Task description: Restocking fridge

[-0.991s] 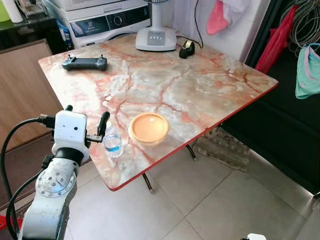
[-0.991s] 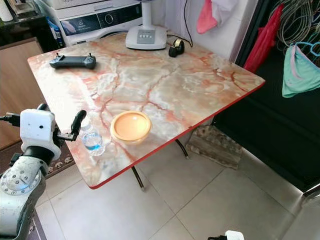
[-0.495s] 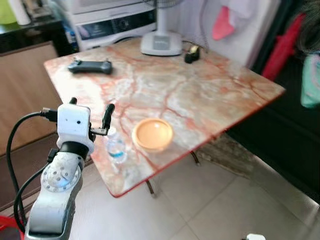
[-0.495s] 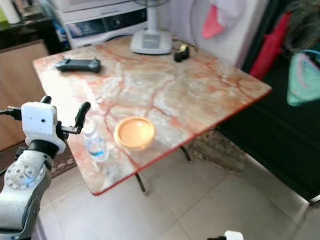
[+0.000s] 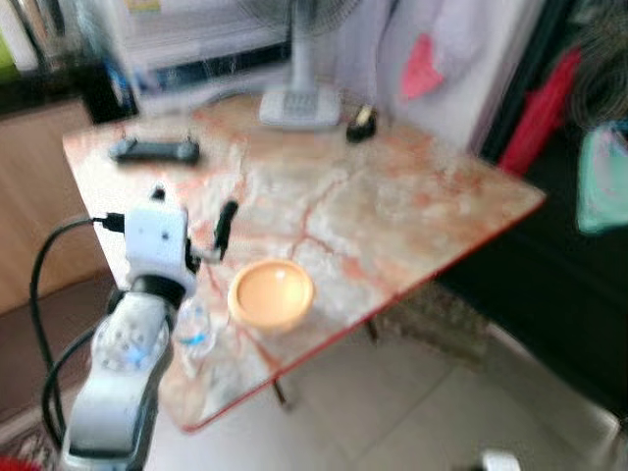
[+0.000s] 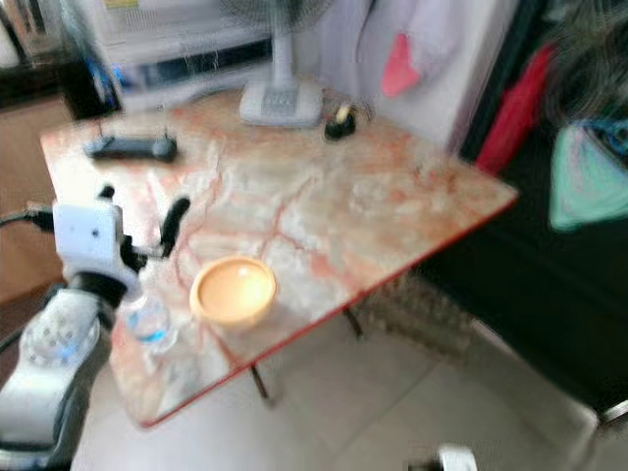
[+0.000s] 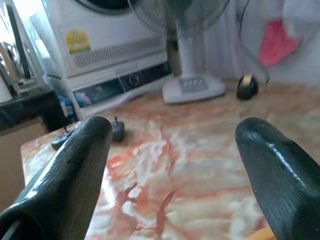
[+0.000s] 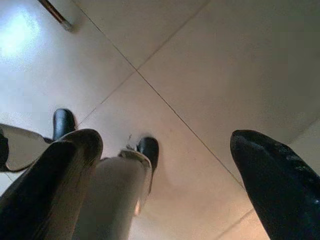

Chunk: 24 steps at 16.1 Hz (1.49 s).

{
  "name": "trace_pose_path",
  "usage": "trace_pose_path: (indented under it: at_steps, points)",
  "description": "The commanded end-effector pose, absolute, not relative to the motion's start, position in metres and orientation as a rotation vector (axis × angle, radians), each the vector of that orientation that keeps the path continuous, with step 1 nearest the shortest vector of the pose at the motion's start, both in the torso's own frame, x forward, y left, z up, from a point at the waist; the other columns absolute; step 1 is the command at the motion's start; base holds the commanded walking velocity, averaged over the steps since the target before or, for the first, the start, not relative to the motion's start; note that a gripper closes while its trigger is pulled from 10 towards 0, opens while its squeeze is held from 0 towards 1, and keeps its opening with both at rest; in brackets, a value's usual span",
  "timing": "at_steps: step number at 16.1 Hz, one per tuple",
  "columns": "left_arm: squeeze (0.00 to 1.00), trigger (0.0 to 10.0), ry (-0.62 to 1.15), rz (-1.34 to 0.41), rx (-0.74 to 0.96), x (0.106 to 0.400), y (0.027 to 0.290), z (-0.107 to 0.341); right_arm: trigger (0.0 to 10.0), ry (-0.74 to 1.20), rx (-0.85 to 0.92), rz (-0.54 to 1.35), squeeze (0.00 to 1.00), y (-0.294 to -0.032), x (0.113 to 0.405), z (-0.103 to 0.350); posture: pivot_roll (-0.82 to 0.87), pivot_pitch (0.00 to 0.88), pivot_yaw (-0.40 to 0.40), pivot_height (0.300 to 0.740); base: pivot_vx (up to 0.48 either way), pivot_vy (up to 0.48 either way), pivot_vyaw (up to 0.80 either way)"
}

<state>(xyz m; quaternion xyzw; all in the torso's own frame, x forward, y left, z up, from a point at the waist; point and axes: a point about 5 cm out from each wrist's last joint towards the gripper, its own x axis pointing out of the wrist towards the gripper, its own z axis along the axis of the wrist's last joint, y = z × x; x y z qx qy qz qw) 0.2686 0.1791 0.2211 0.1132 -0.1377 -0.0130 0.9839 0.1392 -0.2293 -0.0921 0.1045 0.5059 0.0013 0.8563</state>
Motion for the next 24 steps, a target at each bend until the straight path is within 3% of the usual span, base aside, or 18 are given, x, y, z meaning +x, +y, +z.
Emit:
trace_pose_path:
  at_steps: [1,7,10,12,14,16,24]
  points:
    - [0.00,10.0,-0.290,-0.040,0.229,0.268,0.174,0.230,10.0,1.091,0.212,-0.012,0.00,-0.235,0.128,-0.094,0.15,0.046,-0.050,0.740,0.000,0.000,0.00]
    - [0.00,10.0,-0.073,-0.114,0.149,0.276,0.185,0.277,10.0,1.098,0.210,0.002,0.00,-0.233,0.130,-0.094,0.18,0.075,-0.058,0.740,0.000,0.000,0.00]
    - [0.00,10.0,0.130,-0.186,0.085,0.269,0.192,0.274,10.0,1.104,0.204,0.013,0.00,-0.232,0.131,-0.094,0.20,0.082,-0.055,0.740,0.000,0.000,0.00]
    - [0.00,10.0,0.260,-0.226,0.188,0.260,0.200,0.269,10.0,1.106,0.203,0.015,0.00,-0.232,0.131,-0.094,0.19,0.085,-0.052,0.740,0.000,0.000,0.00]
    - [0.00,10.0,0.304,-0.163,0.274,0.257,0.213,0.270,10.0,1.108,0.201,0.015,0.00,-0.232,0.131,-0.094,0.20,0.087,-0.049,0.740,0.000,0.000,0.00]
    - [0.00,10.0,0.364,-0.107,0.234,0.253,0.225,0.267,10.0,1.120,0.188,0.029,0.00,-0.232,0.131,-0.094,0.21,0.089,-0.053,0.740,0.000,0.000,0.00]
    - [0.00,10.0,0.466,-0.185,0.192,0.245,0.221,0.246,10.0,1.116,0.192,-0.004,0.00,-0.235,0.129,-0.095,0.19,0.082,-0.054,0.740,0.000,0.000,0.00]
